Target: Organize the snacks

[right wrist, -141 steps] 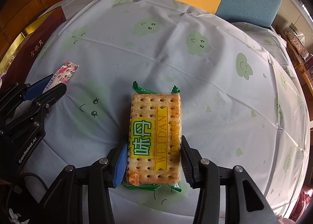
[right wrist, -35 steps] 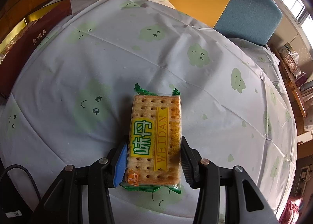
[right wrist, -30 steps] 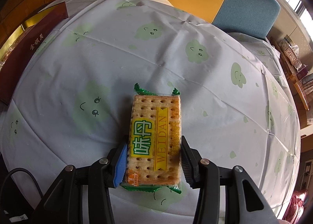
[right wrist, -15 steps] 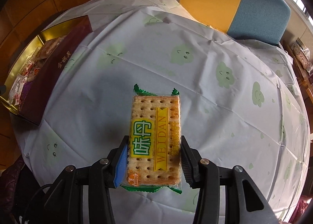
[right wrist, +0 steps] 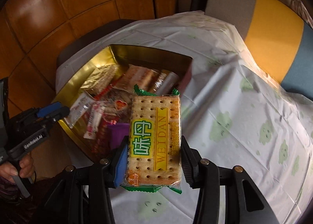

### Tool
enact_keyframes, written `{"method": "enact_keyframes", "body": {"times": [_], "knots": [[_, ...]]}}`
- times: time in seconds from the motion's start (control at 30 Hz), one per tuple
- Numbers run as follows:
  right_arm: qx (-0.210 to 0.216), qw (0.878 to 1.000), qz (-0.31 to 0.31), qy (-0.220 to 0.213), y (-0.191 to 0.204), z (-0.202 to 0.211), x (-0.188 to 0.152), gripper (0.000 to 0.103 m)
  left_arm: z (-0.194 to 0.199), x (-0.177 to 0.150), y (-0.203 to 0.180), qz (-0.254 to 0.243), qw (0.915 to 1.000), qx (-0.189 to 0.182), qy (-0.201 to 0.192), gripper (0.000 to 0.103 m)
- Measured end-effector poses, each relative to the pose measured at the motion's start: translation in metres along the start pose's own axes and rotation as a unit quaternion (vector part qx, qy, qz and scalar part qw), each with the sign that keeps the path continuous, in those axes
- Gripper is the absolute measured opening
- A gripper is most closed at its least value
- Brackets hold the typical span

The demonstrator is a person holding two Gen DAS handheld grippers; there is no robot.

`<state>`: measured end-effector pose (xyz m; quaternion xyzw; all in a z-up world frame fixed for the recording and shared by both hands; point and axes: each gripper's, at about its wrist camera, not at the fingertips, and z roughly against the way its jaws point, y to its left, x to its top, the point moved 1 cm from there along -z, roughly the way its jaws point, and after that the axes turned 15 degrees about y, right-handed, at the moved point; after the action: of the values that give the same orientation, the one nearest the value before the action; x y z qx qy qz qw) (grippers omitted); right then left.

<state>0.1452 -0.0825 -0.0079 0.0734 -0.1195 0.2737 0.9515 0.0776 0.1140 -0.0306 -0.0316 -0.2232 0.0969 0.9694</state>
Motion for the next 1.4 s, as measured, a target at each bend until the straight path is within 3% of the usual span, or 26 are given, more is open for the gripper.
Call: {"method": "enact_keyframes", "body": {"times": [0.3,0.53,0.7,0.77,0.9,1.3,1.4], "knots": [[0.018,0.999,0.046,0.005,0.049,-0.029,0.048,0.048,-0.004,0.003,0.010,0.014,0.9999,0.001,0.000,0.035],[-0.004,0.997,0.037,0.064,0.053,-0.089,0.063,0.050,-0.007,0.004,0.016,0.022,0.9997,0.011,0.000,0.035],[0.016,0.999,0.016,0.044,0.047,-0.082,0.057,0.054,-0.008,0.004,0.017,0.024,0.9996,0.012,0.004,0.037],[0.025,0.999,0.004,0.027,0.043,-0.073,0.053,0.064,-0.008,0.003,0.016,0.024,0.9996,0.011,0.004,0.039],[0.061,0.998,-0.035,0.002,0.033,-0.057,0.042,0.065,-0.005,0.002,0.013,0.023,0.9996,0.015,-0.001,0.040],[-0.012,0.989,-0.122,-0.085,0.019,-0.014,-0.005,0.065,0.016,-0.011,-0.007,0.008,0.9974,0.052,-0.050,0.040],[-0.051,0.983,-0.155,-0.089,0.015,-0.010,-0.023,0.065,0.018,-0.020,-0.012,0.004,0.9970,0.051,-0.058,0.049]]}}
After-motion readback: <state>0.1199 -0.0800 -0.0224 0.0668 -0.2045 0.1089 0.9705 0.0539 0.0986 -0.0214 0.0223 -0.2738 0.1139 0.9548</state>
